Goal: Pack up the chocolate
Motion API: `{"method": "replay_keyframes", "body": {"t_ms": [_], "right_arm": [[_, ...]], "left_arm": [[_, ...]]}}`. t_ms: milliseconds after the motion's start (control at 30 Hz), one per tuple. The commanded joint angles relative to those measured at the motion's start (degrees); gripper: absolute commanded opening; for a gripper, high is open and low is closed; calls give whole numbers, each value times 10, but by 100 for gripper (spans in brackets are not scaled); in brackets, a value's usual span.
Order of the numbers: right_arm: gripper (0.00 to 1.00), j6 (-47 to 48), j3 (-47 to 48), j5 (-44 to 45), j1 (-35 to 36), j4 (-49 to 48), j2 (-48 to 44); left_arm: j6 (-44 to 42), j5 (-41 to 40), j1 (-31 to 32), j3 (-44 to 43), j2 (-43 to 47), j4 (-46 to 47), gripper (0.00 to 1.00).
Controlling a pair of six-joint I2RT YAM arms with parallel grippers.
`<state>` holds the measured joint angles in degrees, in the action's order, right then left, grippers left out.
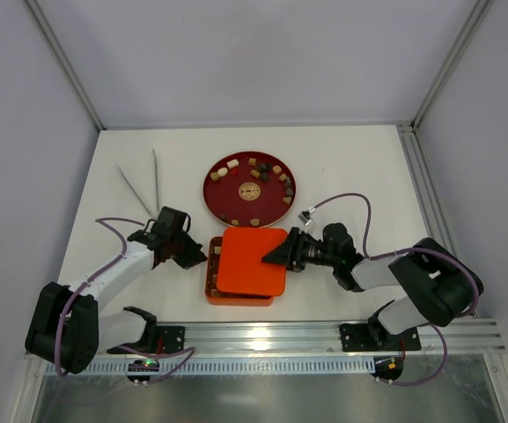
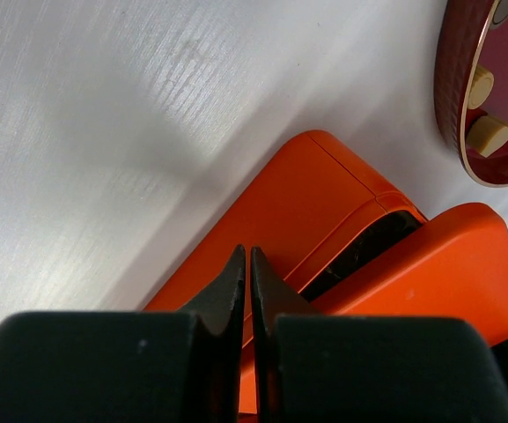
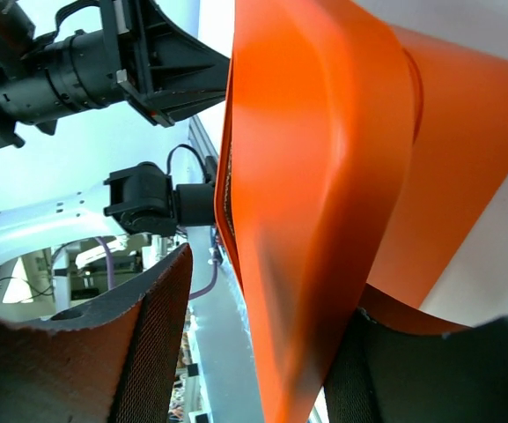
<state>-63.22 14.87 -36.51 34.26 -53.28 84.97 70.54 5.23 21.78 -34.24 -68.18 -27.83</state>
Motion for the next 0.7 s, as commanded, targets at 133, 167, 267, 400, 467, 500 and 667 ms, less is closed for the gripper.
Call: {"method": "replay_keyframes", "body": {"t_ms": [133, 167, 267, 400, 467, 500, 667], "right_arm": [[57, 59, 23, 10, -9, 91, -12], [57, 58, 21, 5, -9, 89, -10], [57, 61, 19, 0, -18, 90, -9], [57, 68, 19, -10, -31, 110, -20], [58, 73, 24, -14, -34, 120, -21], [58, 75, 24, -15, -35, 128, -22], [57, 72, 23, -26, -46, 128, -21]], "left_arm": [[4, 4, 4, 1, 7, 16, 1], [5, 5, 4, 1, 8, 16, 0], [3, 5, 5, 1, 6, 16, 0], [2, 3, 5, 0, 3, 16, 0], [2, 2, 5, 0, 2, 16, 0], [2, 2, 5, 0, 2, 16, 0], [1, 1, 5, 0, 2, 16, 1]]}}
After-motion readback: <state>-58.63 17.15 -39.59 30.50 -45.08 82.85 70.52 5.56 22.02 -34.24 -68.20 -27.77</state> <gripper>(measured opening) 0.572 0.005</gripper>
